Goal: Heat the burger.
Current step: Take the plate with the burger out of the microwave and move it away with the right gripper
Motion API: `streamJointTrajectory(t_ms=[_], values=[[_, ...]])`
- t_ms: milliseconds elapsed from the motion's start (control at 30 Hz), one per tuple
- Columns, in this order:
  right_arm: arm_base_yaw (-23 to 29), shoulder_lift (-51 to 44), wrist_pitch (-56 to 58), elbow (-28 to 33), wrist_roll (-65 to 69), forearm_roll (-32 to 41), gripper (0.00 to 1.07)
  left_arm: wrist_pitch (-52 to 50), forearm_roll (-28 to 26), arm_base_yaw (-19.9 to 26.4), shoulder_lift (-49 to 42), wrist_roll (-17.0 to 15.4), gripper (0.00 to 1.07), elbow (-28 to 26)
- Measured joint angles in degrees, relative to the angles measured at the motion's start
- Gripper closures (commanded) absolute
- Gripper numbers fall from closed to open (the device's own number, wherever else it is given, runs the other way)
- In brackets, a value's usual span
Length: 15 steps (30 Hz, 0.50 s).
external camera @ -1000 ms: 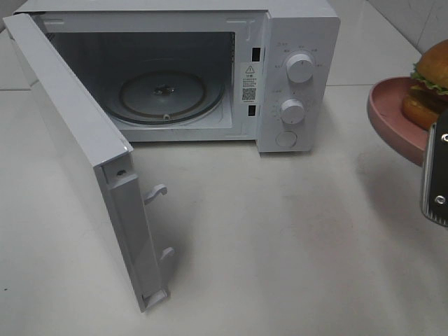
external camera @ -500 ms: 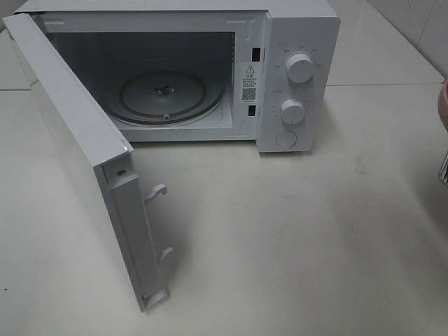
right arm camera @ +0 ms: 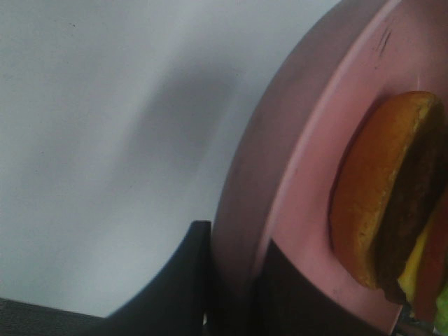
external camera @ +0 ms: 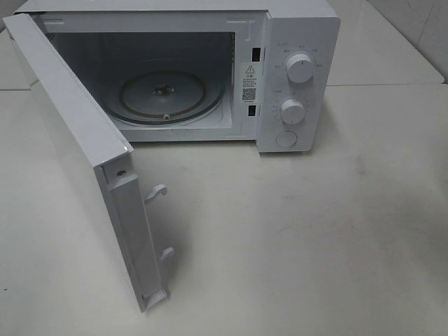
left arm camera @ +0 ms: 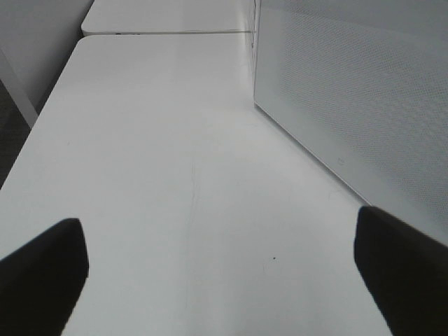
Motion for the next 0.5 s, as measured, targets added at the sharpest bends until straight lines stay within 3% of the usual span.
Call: streamJointTrajectory(t_ms=[267,500], values=[[0.0,2.2,1.9,0.0,4.2,0.9,1.06,0.0,0.0,0.0,0.0,0.0,0.09,0.0],[0.0,9.7,1.5,0.0,12.3,1.1,1.06,0.0,0.0,0.0,0.0,0.0,0.09,0.0]])
